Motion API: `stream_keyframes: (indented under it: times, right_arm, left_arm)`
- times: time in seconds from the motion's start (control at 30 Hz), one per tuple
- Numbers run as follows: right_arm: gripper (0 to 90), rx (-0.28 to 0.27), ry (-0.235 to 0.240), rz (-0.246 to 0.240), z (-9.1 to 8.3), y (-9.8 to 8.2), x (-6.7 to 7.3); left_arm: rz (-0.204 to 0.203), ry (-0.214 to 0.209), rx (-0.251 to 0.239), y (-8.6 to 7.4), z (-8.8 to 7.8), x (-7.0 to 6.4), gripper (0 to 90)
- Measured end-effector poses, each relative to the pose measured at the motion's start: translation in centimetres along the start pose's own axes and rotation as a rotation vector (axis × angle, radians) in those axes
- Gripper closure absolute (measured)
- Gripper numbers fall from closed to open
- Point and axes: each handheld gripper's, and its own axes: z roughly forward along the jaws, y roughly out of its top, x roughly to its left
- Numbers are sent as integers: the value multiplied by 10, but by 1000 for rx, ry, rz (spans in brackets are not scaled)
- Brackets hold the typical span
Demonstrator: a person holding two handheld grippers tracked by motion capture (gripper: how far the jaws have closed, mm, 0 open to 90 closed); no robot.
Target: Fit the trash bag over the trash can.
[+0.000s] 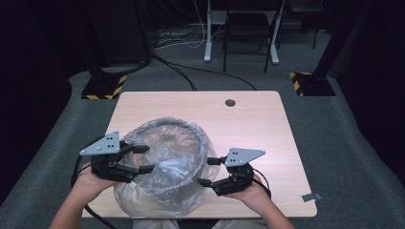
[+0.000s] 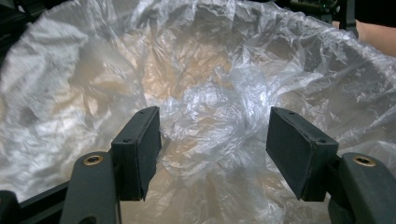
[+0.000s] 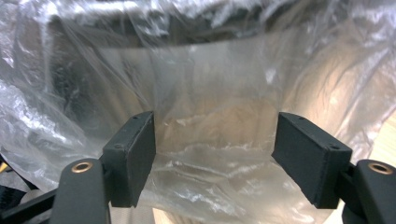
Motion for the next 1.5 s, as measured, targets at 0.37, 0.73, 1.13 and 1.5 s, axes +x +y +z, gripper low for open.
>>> stream_keyframes:
  times: [0.37, 0.73, 1.13, 1.5]
  right_arm:
    - [300, -1, -9, 11, -1, -2, -1]
    - [306, -10, -2, 23, 0, -4, -1]
    - [313, -15, 4, 33, -2, -6, -2]
    - [314, -20, 8, 42, 0, -9, -3]
  left_arm:
    - [60, -23, -21, 49, -3, -9, 352]
    - [94, -75, 81, 79, 39, -12, 361]
    - [131, -128, 180, 87, 77, -14, 360]
    - [122, -153, 289, 79, 97, -10, 364]
